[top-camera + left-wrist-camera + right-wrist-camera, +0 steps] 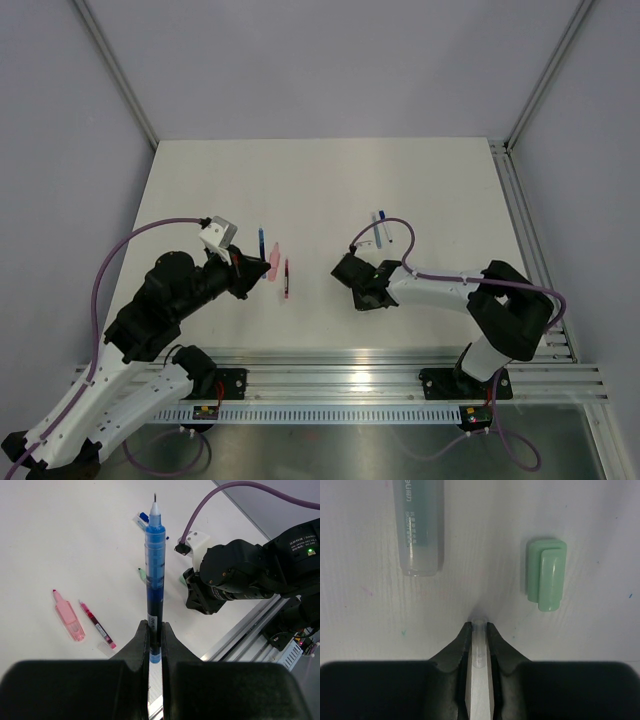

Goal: Insert the pens into the pen caps

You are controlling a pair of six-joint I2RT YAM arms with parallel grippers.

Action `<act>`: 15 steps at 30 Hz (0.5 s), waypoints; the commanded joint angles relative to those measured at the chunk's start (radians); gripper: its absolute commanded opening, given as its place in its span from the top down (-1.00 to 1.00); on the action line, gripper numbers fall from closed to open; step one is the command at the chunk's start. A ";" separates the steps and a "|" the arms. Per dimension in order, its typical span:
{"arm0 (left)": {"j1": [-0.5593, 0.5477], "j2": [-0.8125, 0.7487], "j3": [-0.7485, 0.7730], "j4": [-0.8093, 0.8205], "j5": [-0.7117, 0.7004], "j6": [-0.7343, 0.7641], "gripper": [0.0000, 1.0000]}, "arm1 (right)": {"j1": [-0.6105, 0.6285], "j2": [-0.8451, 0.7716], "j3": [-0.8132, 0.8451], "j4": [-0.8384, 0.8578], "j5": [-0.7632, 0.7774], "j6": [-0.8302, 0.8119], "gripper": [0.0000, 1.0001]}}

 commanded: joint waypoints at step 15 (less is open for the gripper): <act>0.006 0.017 -0.001 0.048 0.058 0.006 1.00 | 0.008 -0.338 -0.093 0.243 -0.010 -0.038 1.00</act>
